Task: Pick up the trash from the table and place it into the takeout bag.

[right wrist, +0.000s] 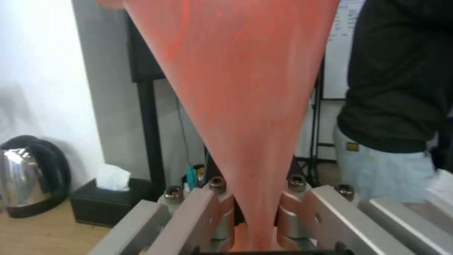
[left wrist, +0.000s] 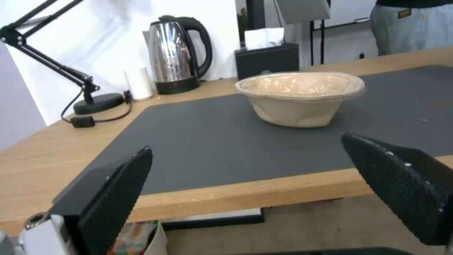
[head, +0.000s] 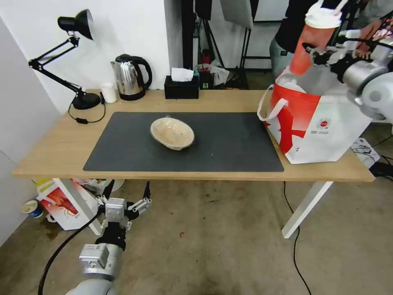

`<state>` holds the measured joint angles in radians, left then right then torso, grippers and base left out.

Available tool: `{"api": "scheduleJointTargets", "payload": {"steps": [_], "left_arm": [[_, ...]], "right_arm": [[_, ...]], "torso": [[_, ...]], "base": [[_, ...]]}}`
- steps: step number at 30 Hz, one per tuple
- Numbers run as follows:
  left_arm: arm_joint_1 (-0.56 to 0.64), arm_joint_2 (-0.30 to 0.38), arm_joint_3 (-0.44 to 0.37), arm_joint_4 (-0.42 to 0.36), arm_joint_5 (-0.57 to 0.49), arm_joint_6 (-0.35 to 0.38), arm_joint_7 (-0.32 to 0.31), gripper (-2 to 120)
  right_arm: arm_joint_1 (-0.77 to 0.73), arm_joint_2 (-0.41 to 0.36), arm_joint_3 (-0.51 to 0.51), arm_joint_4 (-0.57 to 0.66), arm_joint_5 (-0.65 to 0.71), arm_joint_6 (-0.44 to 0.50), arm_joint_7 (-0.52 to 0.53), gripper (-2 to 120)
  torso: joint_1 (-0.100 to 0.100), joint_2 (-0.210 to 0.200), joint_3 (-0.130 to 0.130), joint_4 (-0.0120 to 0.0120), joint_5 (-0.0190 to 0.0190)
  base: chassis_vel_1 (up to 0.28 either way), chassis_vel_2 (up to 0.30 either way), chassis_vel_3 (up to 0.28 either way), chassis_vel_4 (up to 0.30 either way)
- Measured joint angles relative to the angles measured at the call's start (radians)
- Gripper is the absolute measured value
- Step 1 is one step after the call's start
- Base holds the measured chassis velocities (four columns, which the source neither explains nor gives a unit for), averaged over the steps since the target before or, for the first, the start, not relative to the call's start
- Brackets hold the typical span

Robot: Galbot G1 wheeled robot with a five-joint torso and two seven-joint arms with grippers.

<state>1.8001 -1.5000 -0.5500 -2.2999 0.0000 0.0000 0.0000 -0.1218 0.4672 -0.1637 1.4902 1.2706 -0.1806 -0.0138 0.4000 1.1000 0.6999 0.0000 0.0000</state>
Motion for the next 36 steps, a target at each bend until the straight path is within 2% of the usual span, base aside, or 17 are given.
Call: {"api": "scheduleJointTargets", "payload": {"steps": [6, 12, 18, 36], "left_arm": [[0.0, 0.0, 0.0, 0.0, 0.0, 0.0, 0.0, 100], [0.0, 0.0, 0.0, 0.0, 0.0, 0.0, 0.0, 100], [0.0, 0.0, 0.0, 0.0, 0.0, 0.0, 0.0, 100], [0.0, 0.0, 0.0, 0.0, 0.0, 0.0, 0.0, 100]], "right_arm": [[-0.027, -0.033, 0.037, -0.036, -0.006, 0.017, -0.018, 5], [-0.035, -0.035, 0.047, -0.085, -0.017, 0.019, -0.023, 5], [-0.066, -0.006, 0.066, -0.132, -0.051, 0.021, -0.024, 5], [-0.156, 0.05, 0.105, -0.162, -0.143, 0.041, -0.036, 5]], "torso": [[0.0, 0.0, 0.0, -0.0003, 0.0001], [0.0, 0.0, 0.0, 0.0, 0.0], [0.0, 0.0, 0.0, 0.0001, 0.0], [0.0, 0.0, 0.0, 0.0001, -0.0001]], "base": [[0.0, 0.0, 0.0, 0.0], [0.0, 0.0, 0.0, 0.0], [0.0, 0.0, 0.0, 0.0], [0.0, 0.0, 0.0, 0.0]]}}
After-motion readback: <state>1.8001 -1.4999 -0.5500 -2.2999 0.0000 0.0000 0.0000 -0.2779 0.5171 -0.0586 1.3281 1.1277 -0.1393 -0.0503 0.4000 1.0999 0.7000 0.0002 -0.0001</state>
